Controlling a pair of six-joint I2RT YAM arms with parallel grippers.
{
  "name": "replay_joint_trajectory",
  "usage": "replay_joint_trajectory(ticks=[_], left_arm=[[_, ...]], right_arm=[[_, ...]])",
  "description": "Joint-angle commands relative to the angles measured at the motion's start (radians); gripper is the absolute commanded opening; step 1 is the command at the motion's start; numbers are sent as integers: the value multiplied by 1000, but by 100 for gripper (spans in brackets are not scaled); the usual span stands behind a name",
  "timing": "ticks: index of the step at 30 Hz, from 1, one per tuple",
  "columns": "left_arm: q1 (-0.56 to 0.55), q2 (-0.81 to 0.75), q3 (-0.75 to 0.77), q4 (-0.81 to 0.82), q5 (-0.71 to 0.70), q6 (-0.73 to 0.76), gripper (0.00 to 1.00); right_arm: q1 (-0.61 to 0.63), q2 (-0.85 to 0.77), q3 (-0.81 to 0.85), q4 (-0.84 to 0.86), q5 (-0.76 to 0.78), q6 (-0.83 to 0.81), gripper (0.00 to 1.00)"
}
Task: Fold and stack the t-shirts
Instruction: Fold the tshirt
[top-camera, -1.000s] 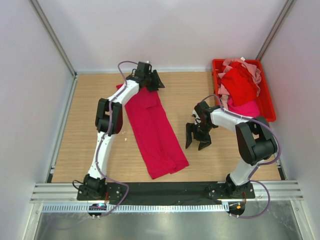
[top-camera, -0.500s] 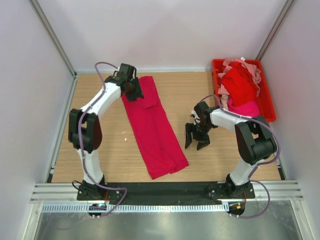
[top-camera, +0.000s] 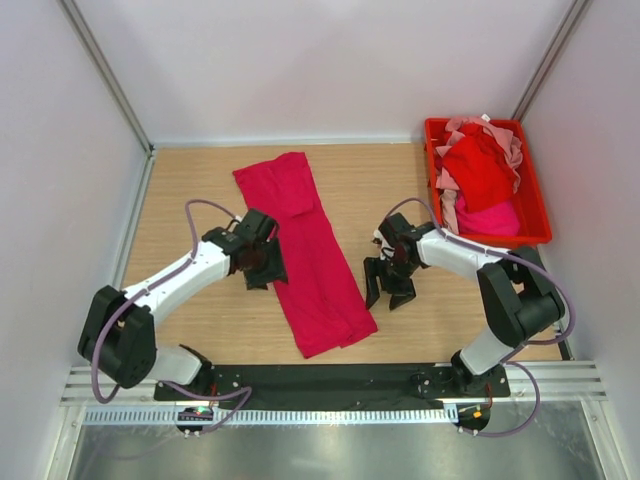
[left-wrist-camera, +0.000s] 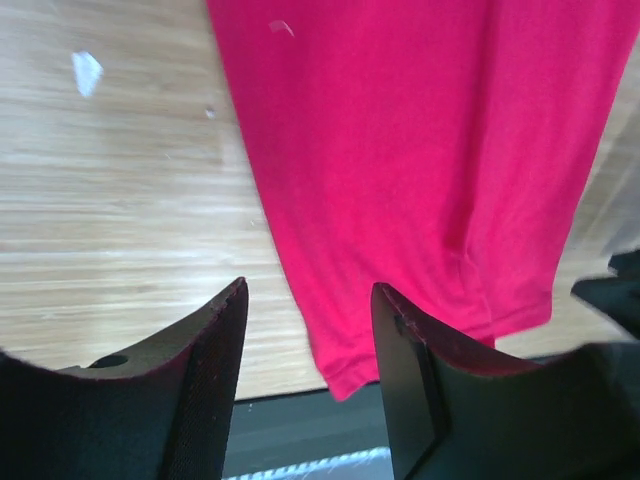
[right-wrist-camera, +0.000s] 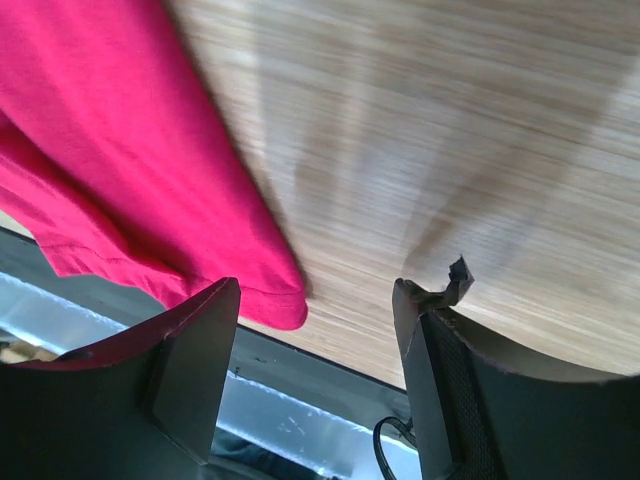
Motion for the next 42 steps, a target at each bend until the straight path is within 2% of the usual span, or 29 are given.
replay_joint_trajectory(ticks=[1,3,4,6,10,11,15,21,27,29,31,37,38,42], left_arm=[[7,14,100,25,-175,-13,59],[8,79,181,-38,-238,7,66],[7,162,277,-51,-290,14,74],[7,249,371,-71,-341,21,84],[15,479,640,-162,-438,31,88],[18,576,763,-187,-480,31,89],[50,757,977,-220,-519,25,88],[99,867,1065,-82,-513,25,83],[117,968,1152,-23,-446,70,80],[119,1025,1206,-20,-352,90,79],[117,1060,1199,32,-247,120,79],[107,1123,1189,61,-66,136,76],[104,1149,1211,57,2,142,75],[64,1197,1287,43,105,208,73]], right_arm=[[45,-55,85,-45,105,10,72],[49,-68,110,-60,129,10,74],[48,-83,119,-76,149,13,76],[49,-97,122,-91,168,16,78],[51,-152,107,-114,185,22,81],[51,-161,104,-126,194,24,81],[49,-225,81,-152,218,29,83],[48,-307,39,-169,209,62,84],[48,-344,33,-197,217,64,84],[49,-348,36,-200,218,61,84],[48,-350,39,-197,218,59,85],[46,-328,50,-182,206,58,85],[46,-325,50,-179,199,56,85],[48,-296,44,-147,180,61,85]])
